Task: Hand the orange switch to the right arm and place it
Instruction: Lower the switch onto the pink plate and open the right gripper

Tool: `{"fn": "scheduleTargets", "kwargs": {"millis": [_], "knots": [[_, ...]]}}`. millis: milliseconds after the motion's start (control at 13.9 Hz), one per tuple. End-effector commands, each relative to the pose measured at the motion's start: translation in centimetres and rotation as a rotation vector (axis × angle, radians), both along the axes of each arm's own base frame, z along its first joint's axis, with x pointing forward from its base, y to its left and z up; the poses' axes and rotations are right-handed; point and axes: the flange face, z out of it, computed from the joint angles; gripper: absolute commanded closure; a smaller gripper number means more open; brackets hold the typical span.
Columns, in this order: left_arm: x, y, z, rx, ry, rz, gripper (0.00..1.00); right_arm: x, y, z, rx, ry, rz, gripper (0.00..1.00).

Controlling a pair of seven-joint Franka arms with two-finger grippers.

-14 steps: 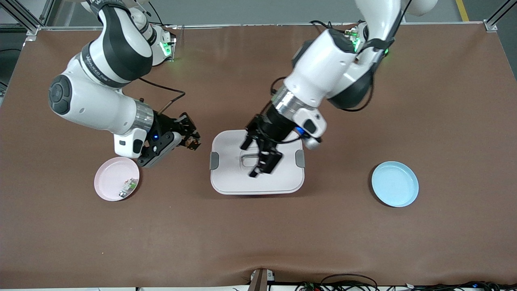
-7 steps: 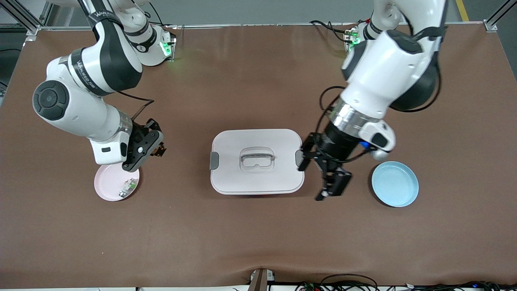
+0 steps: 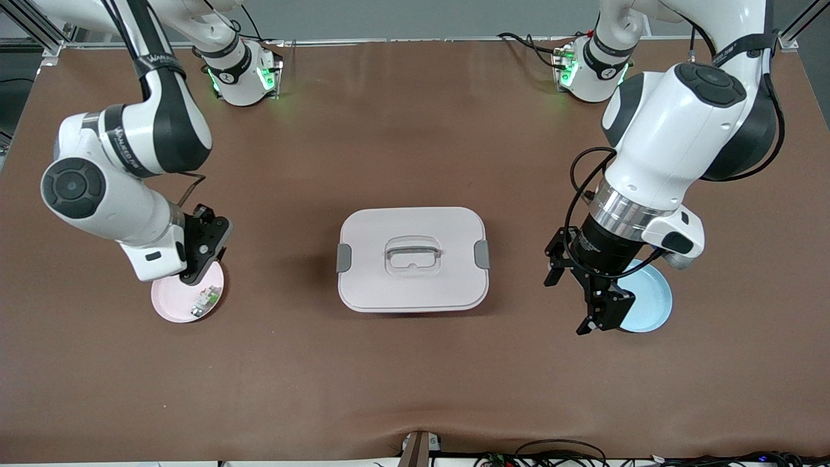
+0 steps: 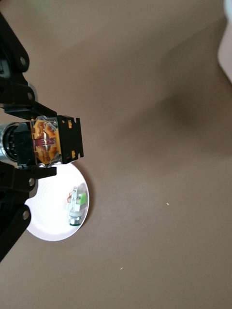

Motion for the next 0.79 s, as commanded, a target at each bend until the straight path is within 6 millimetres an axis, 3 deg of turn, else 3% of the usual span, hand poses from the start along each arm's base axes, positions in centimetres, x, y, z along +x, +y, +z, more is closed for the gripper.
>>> {"fn": "scheduleTargets", "kwargs": {"millis": [0, 287, 718], "knots": [[-0.5, 2.1, -0.1, 0.064, 0.028, -0.056, 0.00, 0.2, -3.9, -2.2, 0.001, -0.017, 0.092, 1.00], [-1.5, 6.6, -1.7, 0.126, 0.063, -0.155, 0.00, -0.1, -7.0, -5.8, -0.080, -0.067, 0.218, 1.00], [-4.3, 12.6, -3.8, 0.207, 0.106, -0.448, 0.00, -0.3, -8.9, -11.1, -0.164, -0.108, 0.307, 1.00]]}}
